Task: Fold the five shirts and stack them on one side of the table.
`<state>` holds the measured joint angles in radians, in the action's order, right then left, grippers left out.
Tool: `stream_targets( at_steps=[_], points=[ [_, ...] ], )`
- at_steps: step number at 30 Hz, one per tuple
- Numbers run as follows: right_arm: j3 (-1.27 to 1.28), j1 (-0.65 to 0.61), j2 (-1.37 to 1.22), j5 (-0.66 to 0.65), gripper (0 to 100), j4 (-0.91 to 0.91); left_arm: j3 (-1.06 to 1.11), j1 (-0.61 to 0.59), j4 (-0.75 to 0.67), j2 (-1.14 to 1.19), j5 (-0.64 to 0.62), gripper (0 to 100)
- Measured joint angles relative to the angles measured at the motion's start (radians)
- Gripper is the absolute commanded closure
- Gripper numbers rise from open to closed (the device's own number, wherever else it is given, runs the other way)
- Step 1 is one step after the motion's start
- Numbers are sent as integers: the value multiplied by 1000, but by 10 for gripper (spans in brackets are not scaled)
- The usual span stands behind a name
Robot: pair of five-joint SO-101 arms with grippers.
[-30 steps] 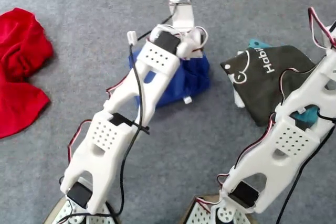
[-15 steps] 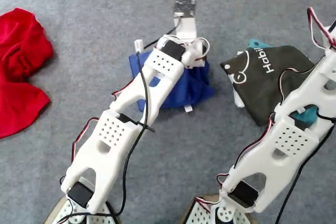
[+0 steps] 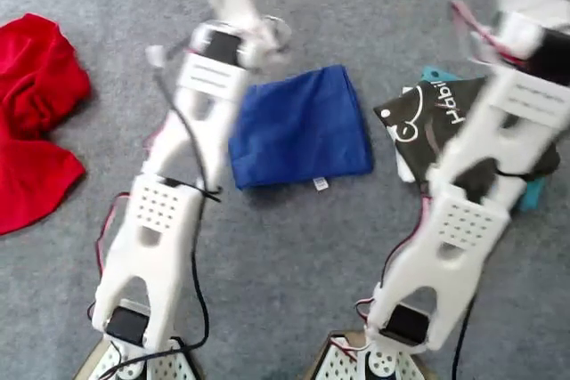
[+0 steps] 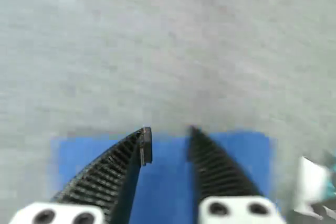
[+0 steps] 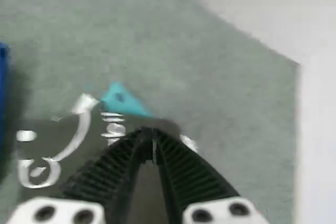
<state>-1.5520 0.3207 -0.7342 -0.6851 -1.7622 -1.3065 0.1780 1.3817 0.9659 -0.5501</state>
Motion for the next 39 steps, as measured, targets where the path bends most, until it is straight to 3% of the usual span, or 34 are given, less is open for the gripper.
stream_targets(
  at_steps=[4,9,14,17,28,34,39],
  points=[
    [278,-137,121,5,982,-2,0,-35,86,58,40,971],
    [842,-221,451,8,982,29,0,-32,86,143,44,971],
    [1402,-272,618,46,982,285,0,-32,86,178,31,971],
    [1614,-305,621,81,982,456,9,-32,86,221,26,971],
    [1752,-321,370,78,983,674,-25,-64,86,252,-14,971],
    [1657,-321,338,78,983,582,-34,-69,87,253,-14,970],
    [1560,-304,388,71,983,477,-189,-97,153,256,31,970]
  ],
)
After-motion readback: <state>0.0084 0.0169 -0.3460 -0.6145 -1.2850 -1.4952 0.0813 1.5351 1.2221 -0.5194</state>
